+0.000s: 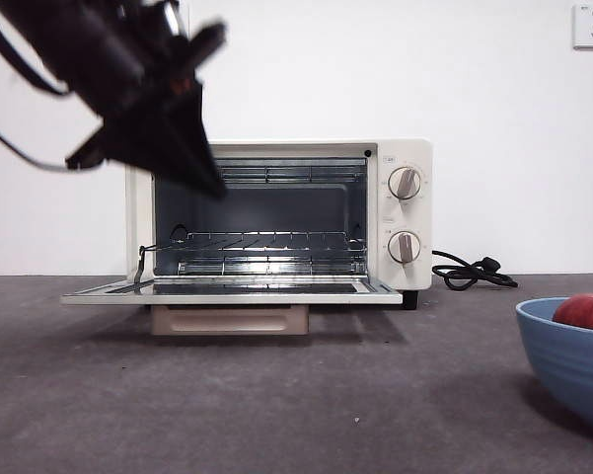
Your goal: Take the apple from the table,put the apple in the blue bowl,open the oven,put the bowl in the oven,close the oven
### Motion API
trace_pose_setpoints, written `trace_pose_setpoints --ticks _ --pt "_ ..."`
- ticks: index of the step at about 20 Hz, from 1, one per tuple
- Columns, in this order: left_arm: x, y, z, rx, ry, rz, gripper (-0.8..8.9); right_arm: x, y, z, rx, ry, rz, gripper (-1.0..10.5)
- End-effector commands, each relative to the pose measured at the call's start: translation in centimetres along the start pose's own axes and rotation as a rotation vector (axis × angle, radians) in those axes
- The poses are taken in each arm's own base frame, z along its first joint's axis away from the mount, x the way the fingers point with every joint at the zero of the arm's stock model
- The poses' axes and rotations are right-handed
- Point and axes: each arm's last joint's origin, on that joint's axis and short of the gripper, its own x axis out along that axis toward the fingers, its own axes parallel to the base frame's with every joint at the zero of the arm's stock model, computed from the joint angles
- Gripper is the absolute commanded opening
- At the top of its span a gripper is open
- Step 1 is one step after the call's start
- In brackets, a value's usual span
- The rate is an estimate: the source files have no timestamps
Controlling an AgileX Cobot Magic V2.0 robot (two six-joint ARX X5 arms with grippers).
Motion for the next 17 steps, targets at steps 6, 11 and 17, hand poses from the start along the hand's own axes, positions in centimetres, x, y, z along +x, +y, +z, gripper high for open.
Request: trace_pose_setpoints --ticks 6,11,17 --pt "-5.6 -2.3 -1.5 0.084 -0.027 -0.009 -0.06 3.9 0.4 1.6 -0.105 0.18 -0.205 0.0" --pt "-7.5 -2.8 -3.1 0.126 0.04 0.043 -0.06 8.0 0.9 3.1 -0.176 0.328 -0.276 0.0" --pt "-8.6 -3.2 -4.5 0.138 0.124 0.045 -0.06 11.7 0.1 4.4 -0.192 0.421 -0.351 1.3"
